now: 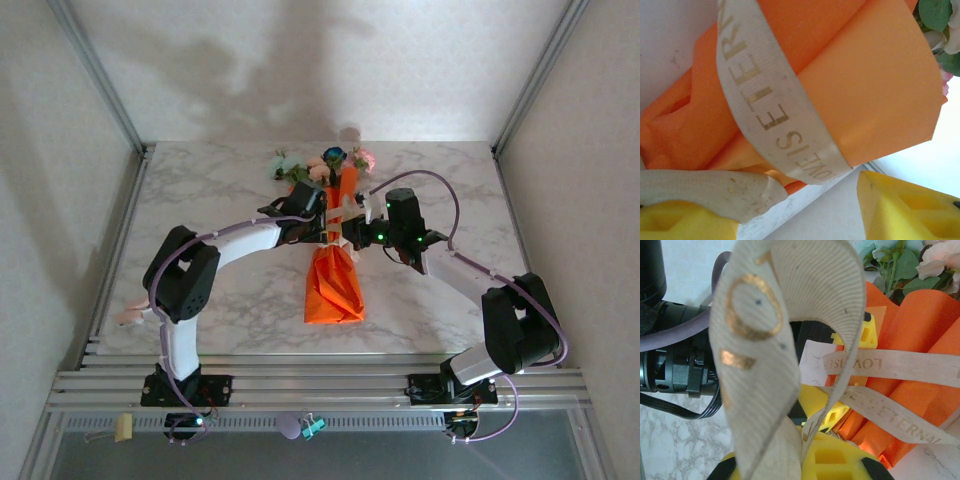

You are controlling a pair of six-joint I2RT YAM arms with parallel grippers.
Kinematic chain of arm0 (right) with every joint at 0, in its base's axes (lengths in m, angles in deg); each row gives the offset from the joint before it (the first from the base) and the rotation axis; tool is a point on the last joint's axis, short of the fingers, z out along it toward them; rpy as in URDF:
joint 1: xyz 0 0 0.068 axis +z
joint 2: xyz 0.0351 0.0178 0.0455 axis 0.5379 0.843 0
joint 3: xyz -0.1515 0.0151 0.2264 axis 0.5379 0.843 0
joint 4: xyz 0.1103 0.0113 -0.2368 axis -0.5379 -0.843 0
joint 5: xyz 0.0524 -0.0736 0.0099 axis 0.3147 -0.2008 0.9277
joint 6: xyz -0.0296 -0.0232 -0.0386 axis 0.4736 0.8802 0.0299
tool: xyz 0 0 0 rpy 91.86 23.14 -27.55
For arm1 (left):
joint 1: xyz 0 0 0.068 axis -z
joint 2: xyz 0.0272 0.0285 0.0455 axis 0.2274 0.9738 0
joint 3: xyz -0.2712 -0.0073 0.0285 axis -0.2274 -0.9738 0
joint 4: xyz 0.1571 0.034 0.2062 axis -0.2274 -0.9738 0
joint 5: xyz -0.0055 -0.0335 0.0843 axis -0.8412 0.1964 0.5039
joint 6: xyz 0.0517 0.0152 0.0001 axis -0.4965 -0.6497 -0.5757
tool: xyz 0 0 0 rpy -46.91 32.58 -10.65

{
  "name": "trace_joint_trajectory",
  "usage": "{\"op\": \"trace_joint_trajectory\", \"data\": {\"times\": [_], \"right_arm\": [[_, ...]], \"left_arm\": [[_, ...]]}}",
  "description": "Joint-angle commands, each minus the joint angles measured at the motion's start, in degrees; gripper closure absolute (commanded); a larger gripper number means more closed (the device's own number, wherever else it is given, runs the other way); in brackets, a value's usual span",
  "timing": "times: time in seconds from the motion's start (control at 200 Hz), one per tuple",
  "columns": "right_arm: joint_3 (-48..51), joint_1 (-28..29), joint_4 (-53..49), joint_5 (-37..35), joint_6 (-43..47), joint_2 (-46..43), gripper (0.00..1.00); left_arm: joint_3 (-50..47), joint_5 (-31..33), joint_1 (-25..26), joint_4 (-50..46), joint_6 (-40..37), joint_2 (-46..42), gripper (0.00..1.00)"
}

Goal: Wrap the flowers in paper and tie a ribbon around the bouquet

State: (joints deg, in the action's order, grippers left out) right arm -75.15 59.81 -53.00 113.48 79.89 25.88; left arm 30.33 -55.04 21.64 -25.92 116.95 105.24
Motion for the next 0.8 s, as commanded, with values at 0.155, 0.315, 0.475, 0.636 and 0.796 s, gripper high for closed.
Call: {"op": "trace_joint_trajectory", "data": {"times": [0.155, 0.315, 0.475, 0.636, 0.796], "right_arm": [[-1.38, 0.53, -0.95, -0.22, -0.23, -0.65, 1.0], [-1.86, 0.54, -1.21, 0.07, -0.08, -0.33, 1.0], [-3.96, 0.58, -3.99, 1.37, 1.57, 0.66, 1.0], [-8.55, 0.51, -8.77, 3.9, 1.85, 3.27, 1.0], [-9.9, 0.54, -9.24, 4.22, 0.41, 4.57, 1.0]], "left_arm": [[1.41, -1.17, -1.38, -1.36, 15.79, 2.34, 0.54], [-0.14, -2.02, -1.52, 0.83, 15.39, 2.15, 0.7], [-2.13, -1.61, -1.89, 2.31, 14.27, 0.47, 0.91], [-5.55, -1.77, -2.26, 4.68, 12.61, -2.53, 1.0], [-10.25, -0.72, -2.35, 8.94, 12.72, -5.63, 1.0]]}}
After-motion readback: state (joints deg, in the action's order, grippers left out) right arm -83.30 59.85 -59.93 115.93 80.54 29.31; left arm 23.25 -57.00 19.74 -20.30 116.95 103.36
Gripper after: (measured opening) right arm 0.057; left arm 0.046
